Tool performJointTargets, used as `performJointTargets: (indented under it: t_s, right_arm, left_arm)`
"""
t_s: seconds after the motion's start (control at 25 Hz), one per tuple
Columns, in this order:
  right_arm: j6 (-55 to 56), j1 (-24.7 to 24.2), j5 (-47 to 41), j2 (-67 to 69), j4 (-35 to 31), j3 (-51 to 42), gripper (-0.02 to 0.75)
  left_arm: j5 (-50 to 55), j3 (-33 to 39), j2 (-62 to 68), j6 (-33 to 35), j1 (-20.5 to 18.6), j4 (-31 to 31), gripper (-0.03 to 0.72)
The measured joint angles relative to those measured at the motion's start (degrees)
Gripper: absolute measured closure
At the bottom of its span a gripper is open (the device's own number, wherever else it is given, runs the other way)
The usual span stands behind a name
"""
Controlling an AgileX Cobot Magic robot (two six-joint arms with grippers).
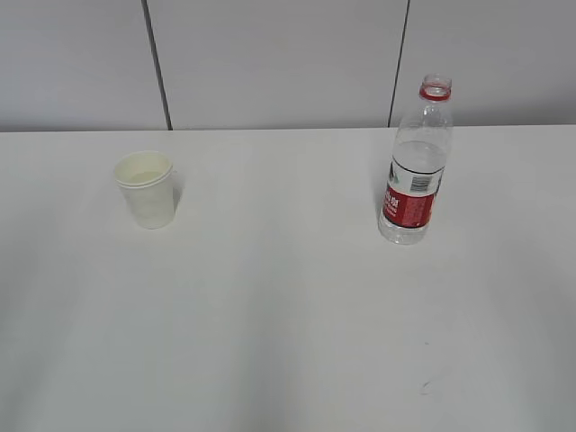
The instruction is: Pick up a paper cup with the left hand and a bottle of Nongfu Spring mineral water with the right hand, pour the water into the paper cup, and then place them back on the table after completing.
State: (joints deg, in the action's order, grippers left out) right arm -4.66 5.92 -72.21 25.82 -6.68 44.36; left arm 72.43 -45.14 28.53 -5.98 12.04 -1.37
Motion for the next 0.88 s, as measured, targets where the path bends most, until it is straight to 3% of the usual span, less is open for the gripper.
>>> performJointTargets:
  t_s: [0.68,0.88]
  right_arm:
    - [-4.93,0.00,5.43,-21.14,0.00,-11.66,0.150]
    - [-5.13,0.00,7.17,-26.07,-0.11,-14.75,0.150]
  left_arm:
    - [-0.86,9.11,-27.15,4.74,0.00,1.37,0.188]
    - [-1.52,11.85,-29.00,4.92,0.00,1.37,0.188]
